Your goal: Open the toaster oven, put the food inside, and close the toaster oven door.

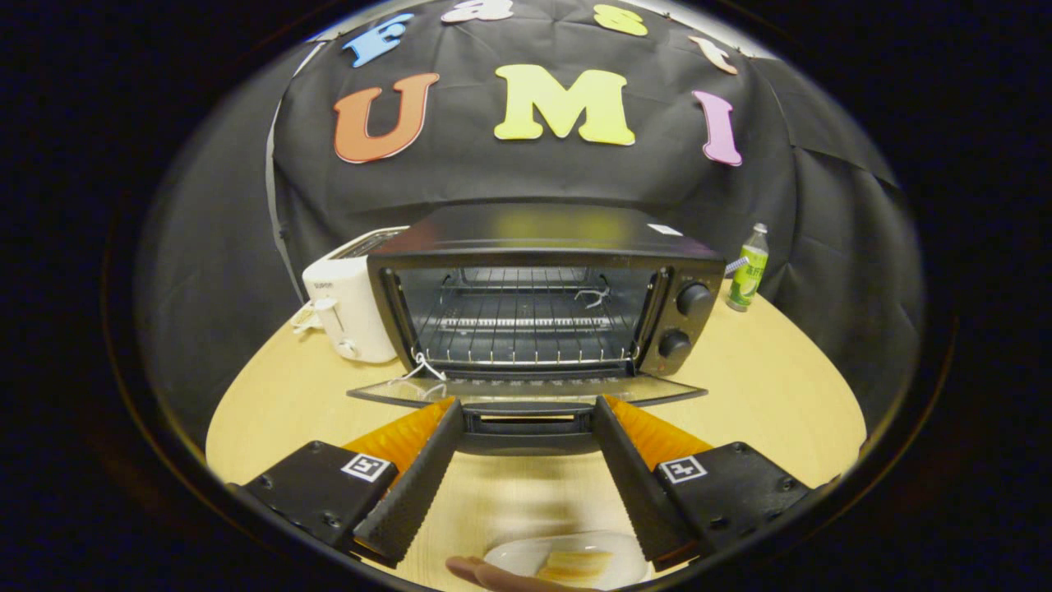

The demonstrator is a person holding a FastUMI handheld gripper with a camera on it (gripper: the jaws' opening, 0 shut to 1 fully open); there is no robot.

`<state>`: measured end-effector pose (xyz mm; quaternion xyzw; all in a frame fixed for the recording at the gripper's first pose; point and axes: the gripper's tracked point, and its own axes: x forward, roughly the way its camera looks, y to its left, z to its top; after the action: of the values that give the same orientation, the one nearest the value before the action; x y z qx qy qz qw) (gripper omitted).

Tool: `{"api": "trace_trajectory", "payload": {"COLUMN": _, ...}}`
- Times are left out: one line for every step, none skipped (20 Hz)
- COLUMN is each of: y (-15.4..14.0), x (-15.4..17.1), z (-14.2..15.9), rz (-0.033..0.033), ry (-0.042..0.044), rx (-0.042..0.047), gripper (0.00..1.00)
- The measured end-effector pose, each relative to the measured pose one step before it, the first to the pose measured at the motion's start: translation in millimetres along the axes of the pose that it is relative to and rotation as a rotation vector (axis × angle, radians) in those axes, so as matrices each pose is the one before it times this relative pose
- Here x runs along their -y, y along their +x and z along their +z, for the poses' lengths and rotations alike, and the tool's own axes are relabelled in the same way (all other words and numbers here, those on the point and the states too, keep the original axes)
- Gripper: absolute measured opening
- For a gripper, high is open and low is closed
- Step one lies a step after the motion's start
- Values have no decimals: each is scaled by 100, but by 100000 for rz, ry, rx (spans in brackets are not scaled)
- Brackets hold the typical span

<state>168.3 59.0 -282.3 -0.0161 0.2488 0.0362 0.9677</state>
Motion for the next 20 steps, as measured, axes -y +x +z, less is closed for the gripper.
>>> {"api": "trace_trajectory", "payload": {"y": -116, "x": -26, "z": -1168, "rz": -30, "ry": 96, "rx": -893, "gripper": 100}}
{"api": "trace_trajectory", "payload": {"y": 5, "x": -7, "z": -1153, "rz": -18, "ry": 304, "rx": -1646, "gripper": 100}}
{"api": "trace_trajectory", "payload": {"y": 146, "x": 8, "z": -1091, "rz": -100, "ry": 791, "rx": -1799, "gripper": 100}}
{"api": "trace_trajectory", "payload": {"y": 231, "x": -22, "z": -913, "rz": 76, "ry": 1122, "rx": -1961, "gripper": 100}}
{"api": "trace_trajectory", "payload": {"y": 400, "x": 101, "z": -746, "rz": 292, "ry": 1323, "rx": -2210, "gripper": 100}}
{"api": "trace_trajectory", "payload": {"y": 339, "x": 46, "z": -793, "rz": 742, "ry": 2080, "rx": -2234, "gripper": 100}}
{"api": "trace_trajectory", "payload": {"y": 369, "x": 70, "z": -663, "rz": 1395, "ry": 2247, "rx": -2300, "gripper": 100}}
{"api": "trace_trajectory", "payload": {"y": -199, "x": -92, "z": -301, "rz": 1280, "ry": 1397, "rx": -931, "gripper": 100}}
{"api": "trace_trajectory", "payload": {"y": -79, "x": -48, "z": 896, "rz": 1386, "ry": -606, "rx": 3325, "gripper": 100}}
{"api": "trace_trajectory", "payload": {"y": -30, "x": 348, "z": 109, "rz": 269, "ry": -1767, "rx": 1065, "gripper": 100}}
{"api": "trace_trajectory", "payload": {"y": 49, "x": 281, "z": 11, "rz": -48, "ry": -1550, "rx": 70, "gripper": 100}}
{"api": "trace_trajectory", "payload": {"y": -420, "x": 206, "z": 55, "rz": 1320, "ry": -537, "rx": 138, "gripper": 100}}
{"api": "trace_trajectory", "payload": {"y": -605, "x": 107, "z": 34, "rz": 1937, "ry": 338, "rx": 470, "gripper": 100}}
{"api": "trace_trajectory", "payload": {"y": -731, "x": 190, "z": 14, "rz": 1838, "ry": 783, "rx": 1223, "gripper": 100}}
{"api": "trace_trajectory", "payload": {"y": -766, "x": 262, "z": -150, "rz": 1065, "ry": 780, "rx": 1414, "gripper": 100}}
{"api": "trace_trajectory", "payload": {"y": -840, "x": 269, "z": -236, "rz": 811, "ry": 566, "rx": 1119, "gripper": 100}}
{"api": "trace_trajectory", "payload": {"y": -867, "x": 173, "z": -511, "rz": 985, "ry": 361, "rx": 987, "gripper": 100}}
{"api": "trace_trajectory", "payload": {"y": -858, "x": 163, "z": -464, "rz": 584, "ry": -128, "rx": 971, "gripper": 100}}
{"api": "trace_trajectory", "payload": {"y": -1028, "x": 158, "z": -660, "rz": 127, "ry": -616, "rx": 1067, "gripper": 100}}
{"api": "trace_trajectory", "payload": {"y": -883, "x": 418, "z": -662, "rz": -1303, "ry": -357, "rx": 782, "gripper": 100}}
